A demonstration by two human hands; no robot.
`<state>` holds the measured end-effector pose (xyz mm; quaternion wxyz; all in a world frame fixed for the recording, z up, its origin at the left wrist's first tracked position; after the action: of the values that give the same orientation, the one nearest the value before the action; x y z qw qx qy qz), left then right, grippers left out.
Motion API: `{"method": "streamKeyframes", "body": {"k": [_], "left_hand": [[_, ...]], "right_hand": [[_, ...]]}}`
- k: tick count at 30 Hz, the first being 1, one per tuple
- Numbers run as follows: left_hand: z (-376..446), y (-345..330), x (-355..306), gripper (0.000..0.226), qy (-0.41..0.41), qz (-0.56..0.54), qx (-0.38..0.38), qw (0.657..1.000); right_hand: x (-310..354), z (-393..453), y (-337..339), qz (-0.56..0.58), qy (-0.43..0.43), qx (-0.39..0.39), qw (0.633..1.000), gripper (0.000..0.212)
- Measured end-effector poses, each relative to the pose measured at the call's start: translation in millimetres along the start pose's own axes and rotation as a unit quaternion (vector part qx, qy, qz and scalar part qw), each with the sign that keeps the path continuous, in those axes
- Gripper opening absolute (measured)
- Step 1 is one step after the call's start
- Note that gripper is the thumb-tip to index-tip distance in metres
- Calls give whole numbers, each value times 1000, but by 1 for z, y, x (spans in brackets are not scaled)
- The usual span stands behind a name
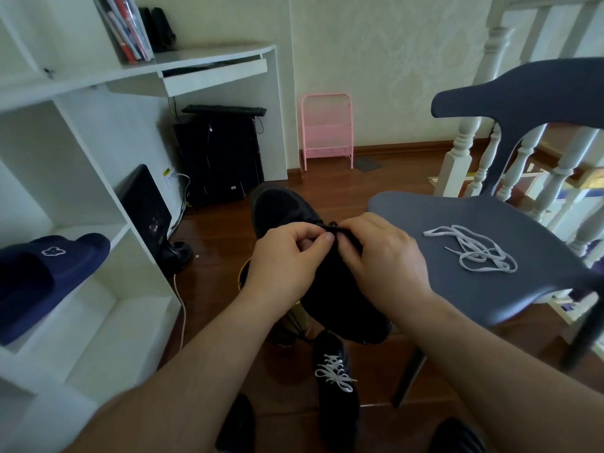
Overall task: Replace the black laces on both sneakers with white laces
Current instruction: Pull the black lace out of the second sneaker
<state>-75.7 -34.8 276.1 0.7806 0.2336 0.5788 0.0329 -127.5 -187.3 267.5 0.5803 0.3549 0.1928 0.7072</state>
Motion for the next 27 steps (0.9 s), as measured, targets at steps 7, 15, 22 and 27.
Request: {"method": "streamKeyframes", "body": {"k": [7,15,22,27], "left_hand": [[-17,11,-17,16,11,-116,342,932],[-2,21,1,36,-7,54,37,998],[-1,18,10,20,48,153,54,986],[0,31,0,8,-78,106,-120,984]], "right_hand": [[-39,8,2,11,-109,46,993,20],[-31,8,7,17,-132,39,990,20],[-23,5,9,114,-185,51,975,20],[-22,2,-4,340,-323,138,872,16]]}}
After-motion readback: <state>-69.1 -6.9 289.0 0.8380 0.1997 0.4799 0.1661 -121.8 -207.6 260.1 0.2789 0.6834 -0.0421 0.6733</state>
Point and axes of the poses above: each hand's wrist, its own z-axis towards the middle knuckle, its own y-axis out of the back of the hand, x = y × z, the point moved 3 cm from there along z, towards the middle knuckle, and after that the axes turned 5 degrees about -z, right-handed, at the moved point
